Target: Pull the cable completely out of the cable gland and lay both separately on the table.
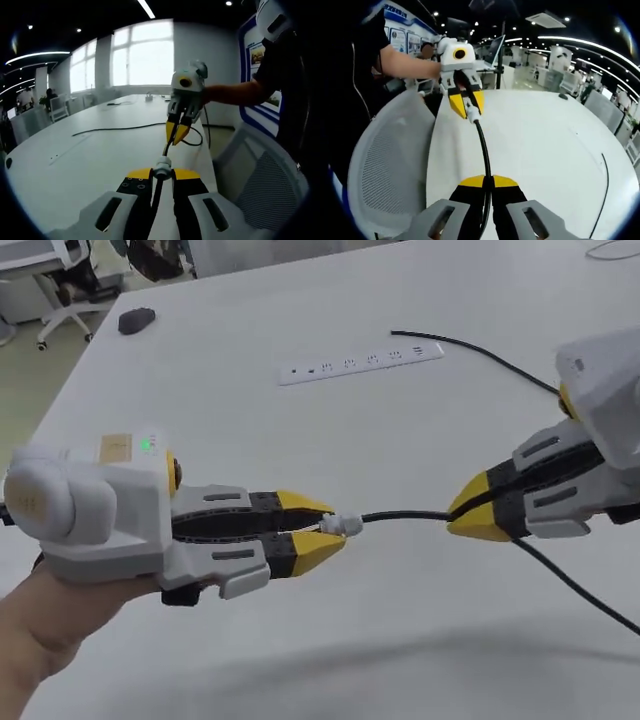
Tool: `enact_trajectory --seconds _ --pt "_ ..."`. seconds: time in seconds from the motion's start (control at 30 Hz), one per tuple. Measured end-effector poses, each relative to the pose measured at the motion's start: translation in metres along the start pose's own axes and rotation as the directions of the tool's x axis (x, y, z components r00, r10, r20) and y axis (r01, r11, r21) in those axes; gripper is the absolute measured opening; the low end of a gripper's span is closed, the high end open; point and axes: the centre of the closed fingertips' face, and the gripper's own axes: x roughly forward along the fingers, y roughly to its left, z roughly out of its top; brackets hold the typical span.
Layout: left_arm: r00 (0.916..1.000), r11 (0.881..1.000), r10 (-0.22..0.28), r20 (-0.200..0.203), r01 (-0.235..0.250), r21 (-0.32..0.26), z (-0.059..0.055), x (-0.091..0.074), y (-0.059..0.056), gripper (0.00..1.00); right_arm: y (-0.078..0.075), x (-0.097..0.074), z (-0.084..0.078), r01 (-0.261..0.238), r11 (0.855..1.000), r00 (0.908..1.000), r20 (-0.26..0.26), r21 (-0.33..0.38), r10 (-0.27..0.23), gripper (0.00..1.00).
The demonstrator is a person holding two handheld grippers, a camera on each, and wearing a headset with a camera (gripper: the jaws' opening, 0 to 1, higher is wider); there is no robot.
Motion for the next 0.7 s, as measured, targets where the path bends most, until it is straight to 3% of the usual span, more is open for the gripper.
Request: enact_trajectory --seconds 0.4,0.53,0.7 --pt "0.9996 1.000 0.021 -0.017 -0.021 -0.006 -0.006 -0.007 0.005 0.15 -0.019 -0.024 -0.047 0.083 0.995 0.9934 -0.083 0.046 -0.079 0.00" --pt "0.9996 1.000 0.025 -0.010 -0.025 -0.015 -0.007 -0.009 0.004 0.15 -0.021 -0.024 -0.063 0.107 0.993 0.9871 -0.125 0.045 -0.100 0.00" --pt "0.9993 0.999 0.026 -0.025 -0.027 -0.023 -0.015 -0.009 0.001 0.15 -0.018 -0.017 -0.073 0.097 0.994 0.9846 -0.150 0.042 -0.089 0.00"
